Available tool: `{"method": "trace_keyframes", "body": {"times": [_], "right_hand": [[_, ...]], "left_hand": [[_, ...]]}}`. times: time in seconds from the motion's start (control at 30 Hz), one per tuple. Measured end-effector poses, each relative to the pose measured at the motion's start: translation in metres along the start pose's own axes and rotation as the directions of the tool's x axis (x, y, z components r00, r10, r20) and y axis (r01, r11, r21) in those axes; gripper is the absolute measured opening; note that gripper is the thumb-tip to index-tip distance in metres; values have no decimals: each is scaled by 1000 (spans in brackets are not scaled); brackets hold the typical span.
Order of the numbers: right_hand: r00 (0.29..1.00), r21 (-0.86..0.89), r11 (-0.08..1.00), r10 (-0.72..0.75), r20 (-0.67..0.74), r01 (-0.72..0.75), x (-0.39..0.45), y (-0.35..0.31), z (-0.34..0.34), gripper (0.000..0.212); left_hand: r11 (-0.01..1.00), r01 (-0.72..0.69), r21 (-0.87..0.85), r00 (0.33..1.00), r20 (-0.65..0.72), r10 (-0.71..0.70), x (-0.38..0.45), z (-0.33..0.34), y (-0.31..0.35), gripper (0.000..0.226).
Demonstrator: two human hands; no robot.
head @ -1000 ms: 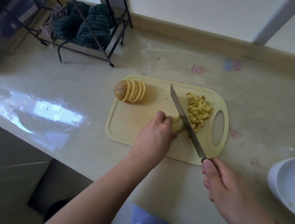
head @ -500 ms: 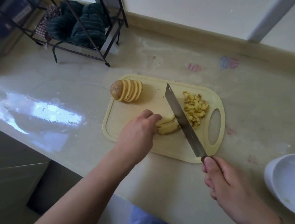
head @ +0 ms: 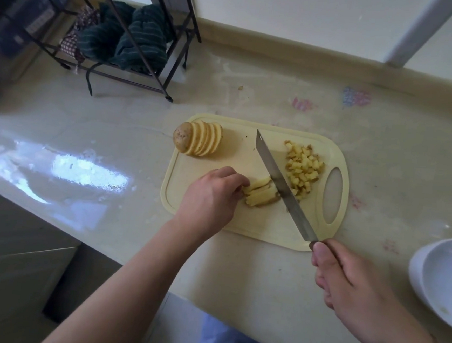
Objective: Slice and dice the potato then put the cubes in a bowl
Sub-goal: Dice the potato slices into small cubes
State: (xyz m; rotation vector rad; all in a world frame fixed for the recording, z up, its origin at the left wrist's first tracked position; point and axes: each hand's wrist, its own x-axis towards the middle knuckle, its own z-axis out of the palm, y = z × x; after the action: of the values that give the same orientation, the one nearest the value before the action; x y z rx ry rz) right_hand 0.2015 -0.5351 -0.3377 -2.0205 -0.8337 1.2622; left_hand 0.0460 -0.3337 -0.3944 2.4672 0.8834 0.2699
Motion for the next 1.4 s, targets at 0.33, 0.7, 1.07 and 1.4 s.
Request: {"method": "trace_keyframes", "body": {"times": [0.33, 0.7, 1.07, 1.4], "right_hand": [[999, -25, 1000, 12, -34, -13, -2, -2, -5, 55], [1000, -37, 999, -5, -23, 4, -11, 0, -7, 59], [1000, -212, 977, 6, -17, -9, -35, 4, -4, 66], [990, -281, 954, -129, -65, 106, -2, -4, 14, 45]], "left_hand": [[999, -51, 12, 988, 146, 48, 2, -9, 13, 47], [959, -254, 127, 952, -144, 271, -3, 24, 21, 25], [946, -323, 10, 923, -215, 318, 4, 41, 13, 10], [946, -320, -50, 923, -242, 300, 5, 44, 11, 7]]}}
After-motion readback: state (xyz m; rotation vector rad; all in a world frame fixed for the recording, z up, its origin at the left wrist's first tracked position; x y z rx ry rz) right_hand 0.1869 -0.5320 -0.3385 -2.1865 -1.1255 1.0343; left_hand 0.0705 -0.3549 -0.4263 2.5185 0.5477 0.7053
